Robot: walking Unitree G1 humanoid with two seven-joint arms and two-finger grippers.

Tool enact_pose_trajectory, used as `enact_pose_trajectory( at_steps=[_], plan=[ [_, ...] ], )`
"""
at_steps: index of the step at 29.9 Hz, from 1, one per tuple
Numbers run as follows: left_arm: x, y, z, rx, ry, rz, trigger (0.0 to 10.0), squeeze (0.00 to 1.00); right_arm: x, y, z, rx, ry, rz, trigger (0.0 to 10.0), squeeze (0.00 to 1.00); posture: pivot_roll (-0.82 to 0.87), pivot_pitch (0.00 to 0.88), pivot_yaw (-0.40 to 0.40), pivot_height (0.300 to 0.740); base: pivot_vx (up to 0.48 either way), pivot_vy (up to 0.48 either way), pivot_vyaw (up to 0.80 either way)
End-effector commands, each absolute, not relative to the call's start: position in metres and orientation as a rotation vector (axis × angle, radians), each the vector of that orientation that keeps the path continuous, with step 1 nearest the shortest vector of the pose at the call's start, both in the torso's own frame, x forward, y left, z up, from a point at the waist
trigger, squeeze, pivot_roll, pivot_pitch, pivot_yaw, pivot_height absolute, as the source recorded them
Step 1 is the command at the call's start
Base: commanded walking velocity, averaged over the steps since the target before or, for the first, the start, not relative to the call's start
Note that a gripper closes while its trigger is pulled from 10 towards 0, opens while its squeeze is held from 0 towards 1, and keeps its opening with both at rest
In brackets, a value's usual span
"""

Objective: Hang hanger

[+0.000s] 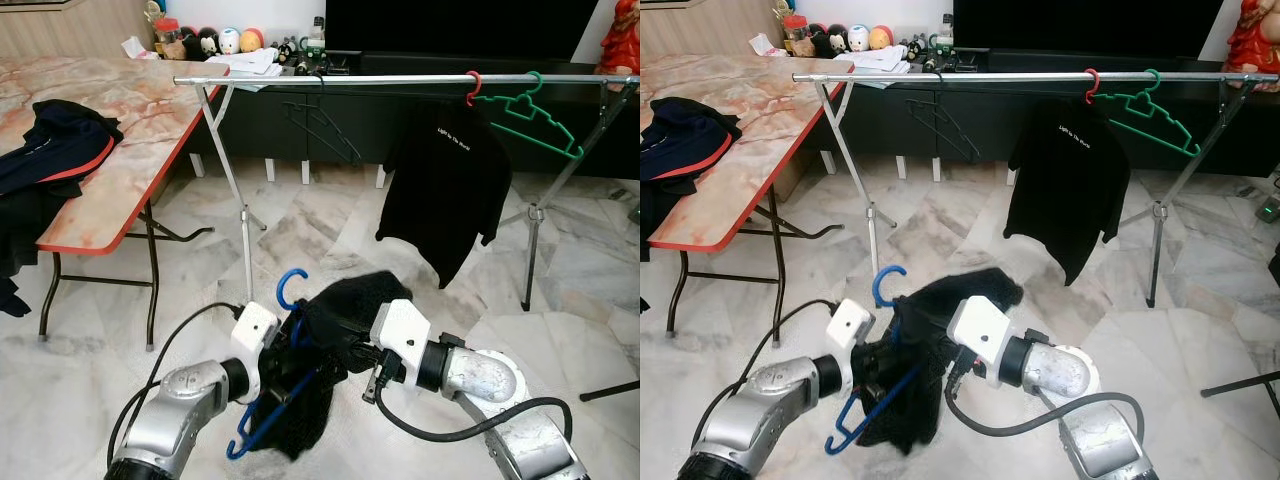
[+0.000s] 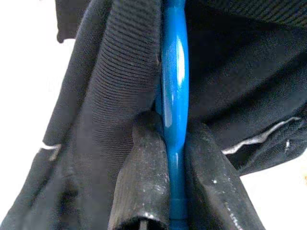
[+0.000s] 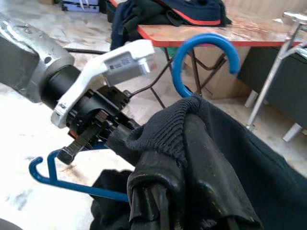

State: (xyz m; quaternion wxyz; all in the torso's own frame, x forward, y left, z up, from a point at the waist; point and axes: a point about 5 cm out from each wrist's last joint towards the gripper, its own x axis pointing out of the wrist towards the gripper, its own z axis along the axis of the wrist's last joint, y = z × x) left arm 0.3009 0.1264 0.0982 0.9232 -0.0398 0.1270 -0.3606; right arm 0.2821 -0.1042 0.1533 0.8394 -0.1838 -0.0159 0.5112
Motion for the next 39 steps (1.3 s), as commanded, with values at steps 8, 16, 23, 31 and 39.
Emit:
enact_pose_trajectory(
  at_steps=[8,16,23,31,39],
  plan=[
    [0.302,0.126,0.106,-0.126,0.215,-0.740,10.0,0.00,0.281,-0.107,0.150,-0.377,-0.012,1.082,10.0,0.00,0.05,0.131,0.009,0.740,0.000,0.000,0.00],
    [0.302,0.123,0.108,-0.156,0.200,-0.744,10.0,0.00,0.279,-0.111,0.140,-0.422,0.059,1.106,10.0,0.35,0.05,0.128,-0.001,0.740,0.000,0.000,0.00],
    [0.303,0.123,0.107,-0.159,0.201,-0.740,10.0,0.00,0.283,-0.116,0.135,-0.478,0.091,1.061,10.0,1.00,0.05,0.127,-0.002,0.740,0.000,0.000,0.00],
    [0.303,0.123,0.107,-0.167,0.200,-0.741,10.0,0.00,0.290,-0.120,0.135,-0.523,0.094,0.996,10.0,1.00,0.05,0.127,-0.004,0.740,0.000,0.000,0.00],
    [0.302,0.122,0.106,-0.180,0.198,-0.747,10.0,0.00,0.292,-0.121,0.151,-0.509,0.017,0.951,10.0,1.00,0.04,0.129,-0.006,0.740,0.000,0.000,0.00]
  ],
)
